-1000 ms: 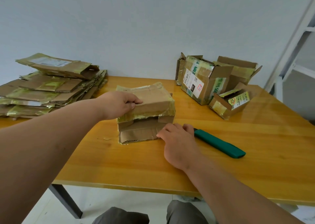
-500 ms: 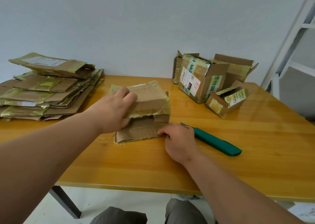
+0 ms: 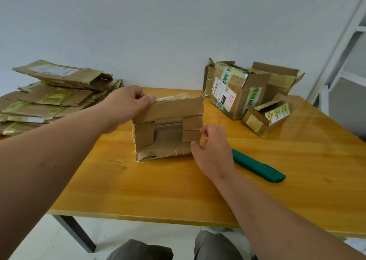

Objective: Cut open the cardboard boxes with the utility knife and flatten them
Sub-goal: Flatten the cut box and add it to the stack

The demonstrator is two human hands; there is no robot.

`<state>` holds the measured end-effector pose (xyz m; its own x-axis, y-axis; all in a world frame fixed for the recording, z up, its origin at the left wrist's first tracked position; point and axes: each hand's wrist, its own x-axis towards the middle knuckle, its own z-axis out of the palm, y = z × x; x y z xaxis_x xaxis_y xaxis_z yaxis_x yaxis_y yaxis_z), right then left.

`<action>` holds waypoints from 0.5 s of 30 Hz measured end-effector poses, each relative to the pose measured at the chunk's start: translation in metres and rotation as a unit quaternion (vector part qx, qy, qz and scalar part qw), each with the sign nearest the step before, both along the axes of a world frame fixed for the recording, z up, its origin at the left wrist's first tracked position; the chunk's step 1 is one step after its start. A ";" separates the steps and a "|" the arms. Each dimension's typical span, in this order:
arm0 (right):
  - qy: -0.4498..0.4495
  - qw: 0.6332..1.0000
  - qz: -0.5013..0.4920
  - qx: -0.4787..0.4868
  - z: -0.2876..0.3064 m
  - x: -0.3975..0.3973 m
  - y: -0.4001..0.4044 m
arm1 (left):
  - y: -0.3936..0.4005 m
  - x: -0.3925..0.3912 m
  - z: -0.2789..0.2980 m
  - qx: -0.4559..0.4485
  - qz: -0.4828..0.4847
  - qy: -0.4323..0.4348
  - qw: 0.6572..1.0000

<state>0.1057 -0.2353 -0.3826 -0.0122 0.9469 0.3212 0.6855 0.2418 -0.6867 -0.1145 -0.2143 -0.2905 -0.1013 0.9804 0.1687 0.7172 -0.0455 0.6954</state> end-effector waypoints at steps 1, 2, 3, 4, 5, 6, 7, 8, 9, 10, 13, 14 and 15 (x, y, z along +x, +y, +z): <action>0.004 1.000 -0.018 0.018 0.001 -0.001 0.003 | 0.002 0.003 -0.002 0.019 0.018 0.029 0.999; 0.008 0.999 -0.031 0.028 0.002 -0.003 0.007 | 0.003 0.006 -0.003 0.039 0.040 0.062 0.997; 0.010 0.999 -0.036 0.033 0.003 -0.004 0.011 | 0.003 0.008 -0.005 0.059 0.059 0.094 0.992; 0.010 0.999 -0.036 0.033 0.004 -0.006 0.014 | 0.004 0.010 -0.007 0.076 0.074 0.121 0.987; 0.008 0.999 -0.035 0.029 0.005 -0.008 0.017 | 0.004 0.010 -0.008 0.090 0.080 0.144 0.982; 0.007 0.999 -0.036 0.023 0.006 -0.010 0.020 | 0.005 0.012 -0.009 0.100 0.081 0.164 0.978; 0.007 0.999 -0.039 0.017 0.008 -0.013 0.024 | 0.006 0.013 -0.010 0.109 0.078 0.181 0.974; 0.004 0.999 -0.044 0.008 0.009 -0.017 0.027 | 0.007 0.013 -0.011 0.117 0.073 0.196 0.971; -0.002 0.999 -0.050 0.002 0.010 -0.020 0.029 | 0.008 0.013 -0.012 0.126 0.069 0.209 0.967; -0.008 0.998 -0.057 -0.003 0.010 -0.024 0.031 | 0.009 0.013 -0.013 0.133 0.068 0.222 0.964; -0.016 0.997 -0.080 0.002 0.011 -0.031 0.037 | 0.010 0.008 -0.016 0.159 0.055 0.250 0.954; -0.018 0.996 -0.088 0.009 0.011 -0.032 0.038 | 0.008 0.006 -0.018 0.169 0.043 0.251 0.952; -0.021 0.995 -0.093 0.017 0.011 -0.033 0.040 | 0.006 0.005 -0.019 0.175 0.031 0.248 0.952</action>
